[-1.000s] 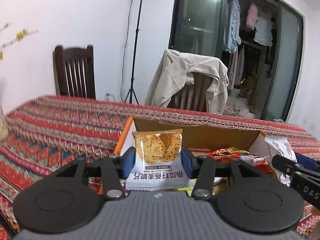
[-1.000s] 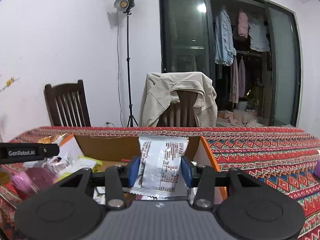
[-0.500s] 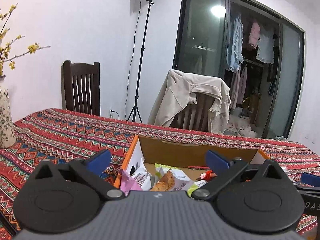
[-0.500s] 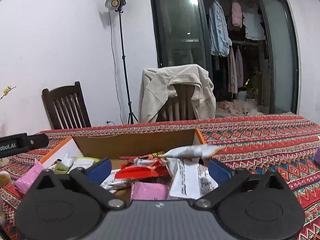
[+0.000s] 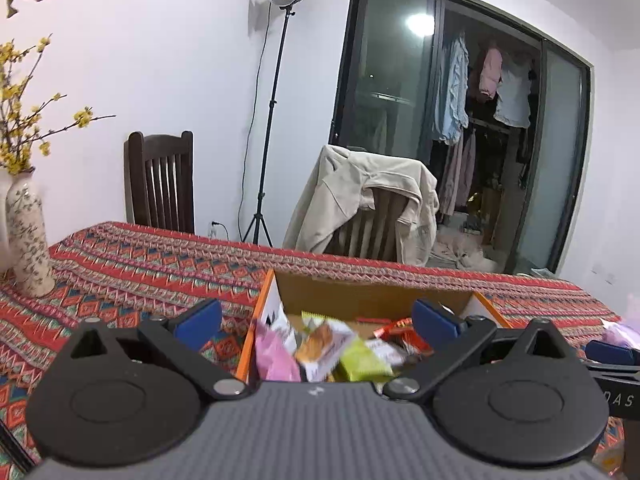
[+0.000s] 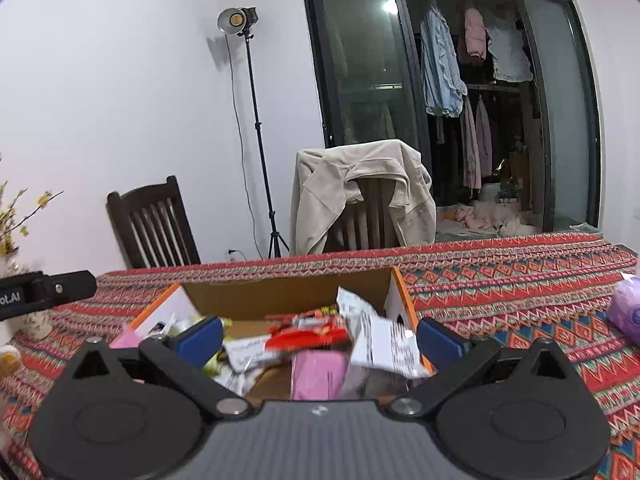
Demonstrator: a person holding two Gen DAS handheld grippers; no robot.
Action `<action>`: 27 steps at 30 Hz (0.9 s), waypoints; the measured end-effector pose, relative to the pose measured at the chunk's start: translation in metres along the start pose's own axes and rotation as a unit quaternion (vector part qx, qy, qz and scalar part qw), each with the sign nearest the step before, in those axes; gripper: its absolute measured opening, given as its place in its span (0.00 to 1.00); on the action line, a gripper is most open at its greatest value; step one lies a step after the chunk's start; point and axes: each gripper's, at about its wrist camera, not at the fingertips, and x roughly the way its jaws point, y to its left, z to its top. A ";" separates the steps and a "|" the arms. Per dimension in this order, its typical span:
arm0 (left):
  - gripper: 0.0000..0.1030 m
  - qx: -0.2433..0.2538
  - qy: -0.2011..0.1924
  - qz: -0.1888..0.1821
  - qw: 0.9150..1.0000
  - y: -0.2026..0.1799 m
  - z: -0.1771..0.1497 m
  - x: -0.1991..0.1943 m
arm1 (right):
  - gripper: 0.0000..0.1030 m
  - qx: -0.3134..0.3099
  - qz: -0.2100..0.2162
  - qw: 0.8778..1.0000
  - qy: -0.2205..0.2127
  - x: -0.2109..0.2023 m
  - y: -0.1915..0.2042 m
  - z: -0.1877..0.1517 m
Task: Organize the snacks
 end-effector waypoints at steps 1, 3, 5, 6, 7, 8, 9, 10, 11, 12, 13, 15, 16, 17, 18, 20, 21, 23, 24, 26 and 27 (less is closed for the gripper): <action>1.00 0.000 0.001 -0.003 1.000 0.002 -0.003 -0.007 | 1.00 -0.001 0.001 1.000 0.001 -0.008 0.000 -0.004; 1.00 0.003 0.006 -0.005 1.000 0.004 -0.012 -0.021 | 1.00 -0.001 0.005 1.000 0.004 -0.024 0.000 -0.014; 1.00 0.004 0.011 -0.009 1.000 0.007 -0.021 -0.035 | 1.00 -0.003 0.009 1.000 0.008 -0.038 0.001 -0.024; 1.00 0.004 0.013 -0.012 1.000 0.008 -0.026 -0.043 | 1.00 -0.005 0.011 1.000 0.009 -0.046 0.002 -0.029; 1.00 0.005 0.015 -0.014 1.000 0.010 -0.031 -0.049 | 1.00 -0.007 0.013 1.000 0.010 -0.053 0.003 -0.034; 1.00 0.006 0.016 -0.016 1.000 0.011 -0.036 -0.055 | 1.00 -0.009 0.016 1.000 0.011 -0.061 0.004 -0.040; 1.00 0.006 0.017 -0.017 1.000 0.012 -0.042 -0.063 | 1.00 -0.011 0.018 1.000 0.013 -0.067 0.005 -0.045; 1.00 0.007 0.018 -0.018 1.000 0.012 -0.047 -0.068 | 1.00 -0.012 0.020 1.000 0.015 -0.073 0.007 -0.050; 1.00 0.007 0.020 -0.019 1.000 0.014 -0.051 -0.072 | 1.00 -0.013 0.021 1.000 0.016 -0.078 0.008 -0.054; 1.00 0.005 0.022 -0.020 1.000 0.015 -0.056 -0.078 | 1.00 -0.014 0.023 0.999 0.018 -0.083 0.009 -0.058; 1.00 0.003 0.024 -0.023 0.999 0.016 -0.059 -0.082 | 1.00 -0.017 0.025 0.999 0.019 -0.088 0.011 -0.062; 1.00 -0.002 0.028 -0.026 0.999 0.017 -0.066 -0.089 | 1.00 -0.021 0.027 0.999 0.020 -0.096 0.015 -0.069; 1.00 -0.004 0.031 -0.028 0.999 0.018 -0.069 -0.092 | 1.00 -0.023 0.028 0.999 0.020 -0.100 0.017 -0.072; 1.00 -0.005 0.033 -0.031 0.999 0.018 -0.072 -0.095 | 1.00 -0.024 0.030 0.999 0.021 -0.103 0.018 -0.074; 1.00 -0.004 0.036 -0.033 0.999 0.018 -0.074 -0.098 | 1.00 -0.024 0.032 0.999 0.021 -0.107 0.020 -0.077; 1.00 -0.003 0.038 -0.032 0.999 0.016 -0.079 -0.103 | 1.00 -0.024 0.035 0.999 0.022 -0.112 0.023 -0.082; 1.00 -0.003 0.038 -0.033 0.999 0.016 -0.081 -0.105 | 1.00 -0.024 0.035 0.999 0.023 -0.113 0.023 -0.084; 1.00 -0.004 0.040 -0.033 0.999 0.017 -0.085 -0.108 | 1.00 -0.022 0.036 0.999 0.027 -0.117 0.024 -0.089; 1.00 -0.004 0.041 -0.033 0.999 0.017 -0.088 -0.110 | 1.00 -0.021 0.037 0.999 0.030 -0.118 0.024 -0.091; 1.00 -0.004 0.043 -0.032 0.999 0.018 -0.091 -0.112 | 1.00 -0.019 0.037 0.998 0.036 -0.119 0.024 -0.096; 1.00 -0.003 0.044 -0.031 0.999 0.018 -0.093 -0.113 | 1.00 -0.018 0.037 0.998 0.039 -0.120 0.024 -0.098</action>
